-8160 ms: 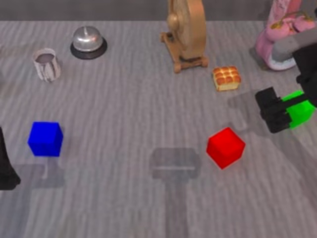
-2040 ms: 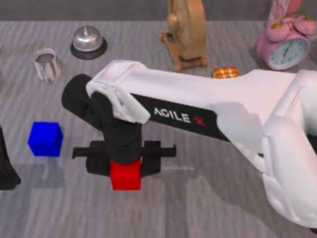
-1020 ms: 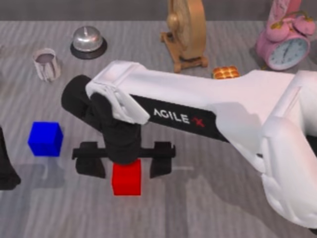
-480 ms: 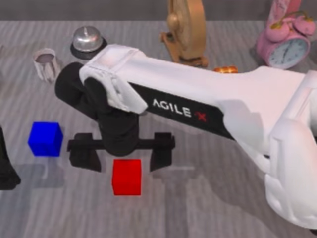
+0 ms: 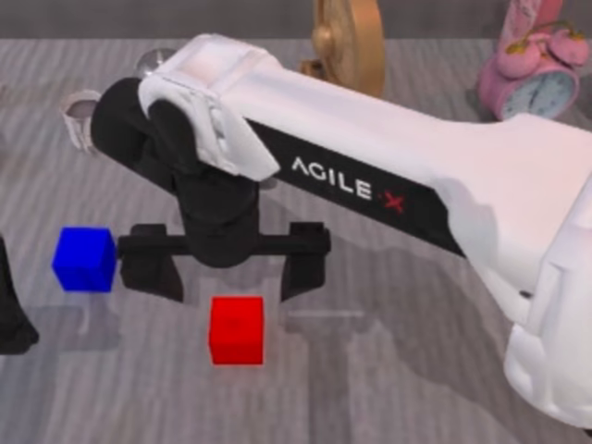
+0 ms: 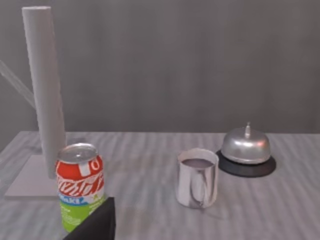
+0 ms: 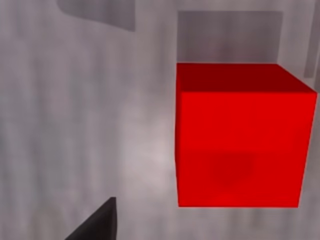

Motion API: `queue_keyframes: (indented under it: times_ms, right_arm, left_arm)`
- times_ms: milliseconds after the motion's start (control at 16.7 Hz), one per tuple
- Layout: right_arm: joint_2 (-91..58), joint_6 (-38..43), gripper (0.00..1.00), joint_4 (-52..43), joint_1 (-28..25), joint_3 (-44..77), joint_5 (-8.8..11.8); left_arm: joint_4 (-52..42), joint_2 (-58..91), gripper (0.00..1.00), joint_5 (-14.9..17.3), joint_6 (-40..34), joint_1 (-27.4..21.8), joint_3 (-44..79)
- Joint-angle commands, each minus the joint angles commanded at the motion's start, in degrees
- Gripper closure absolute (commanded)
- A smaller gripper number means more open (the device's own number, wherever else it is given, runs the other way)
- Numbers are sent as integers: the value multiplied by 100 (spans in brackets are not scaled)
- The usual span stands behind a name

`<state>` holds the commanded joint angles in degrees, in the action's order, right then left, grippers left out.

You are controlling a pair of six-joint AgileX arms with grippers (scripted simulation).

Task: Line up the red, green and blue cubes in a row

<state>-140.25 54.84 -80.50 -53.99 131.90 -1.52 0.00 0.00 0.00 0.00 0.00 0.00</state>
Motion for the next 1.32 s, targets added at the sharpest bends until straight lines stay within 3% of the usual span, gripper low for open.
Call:
queue_keyframes:
  times_ms: [180,420,1020,1320]
  right_arm:
    - [24,-197,0,24,124,-45,2]
    - [160,-1270,0,147,803,-308,16]
    - [788,-6313,0,642,3715,-1691,87]
    - [1120,-7758,0,902,4742,-2168,124]
  left_arm:
    - [0,0,0,0,0,0,0]
    - [0,0,0,0,0,0,0]
    - [0,0,0,0,0,0,0]
    - [0,0,0,0,0,0,0]
